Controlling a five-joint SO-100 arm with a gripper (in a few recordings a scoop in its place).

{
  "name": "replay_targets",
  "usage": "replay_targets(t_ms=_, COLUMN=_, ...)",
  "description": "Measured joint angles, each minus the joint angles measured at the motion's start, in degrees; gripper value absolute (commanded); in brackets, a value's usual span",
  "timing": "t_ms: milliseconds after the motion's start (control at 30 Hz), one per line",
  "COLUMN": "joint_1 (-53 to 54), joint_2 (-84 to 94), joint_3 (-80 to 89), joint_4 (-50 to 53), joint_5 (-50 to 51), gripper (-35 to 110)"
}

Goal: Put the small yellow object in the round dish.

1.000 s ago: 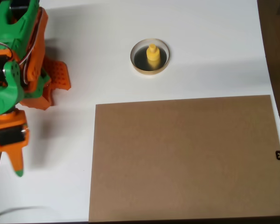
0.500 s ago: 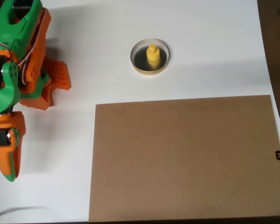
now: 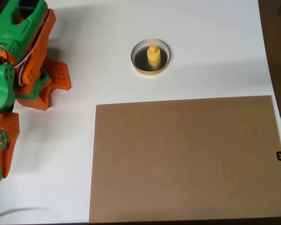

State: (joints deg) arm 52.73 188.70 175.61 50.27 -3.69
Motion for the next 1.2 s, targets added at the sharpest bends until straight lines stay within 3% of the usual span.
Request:
replay_targets(t_ms=900, joint_1=-0.4, joint_2=0.0, joint_3=0.0, joint_4=-4.1, joint_5=-2.1, gripper=0)
replay_targets(t_ms=1200, joint_1=-6.2, joint_2=0.0, joint_3=0.0, joint_4=-3.8, joint_5=-10.2, gripper=0)
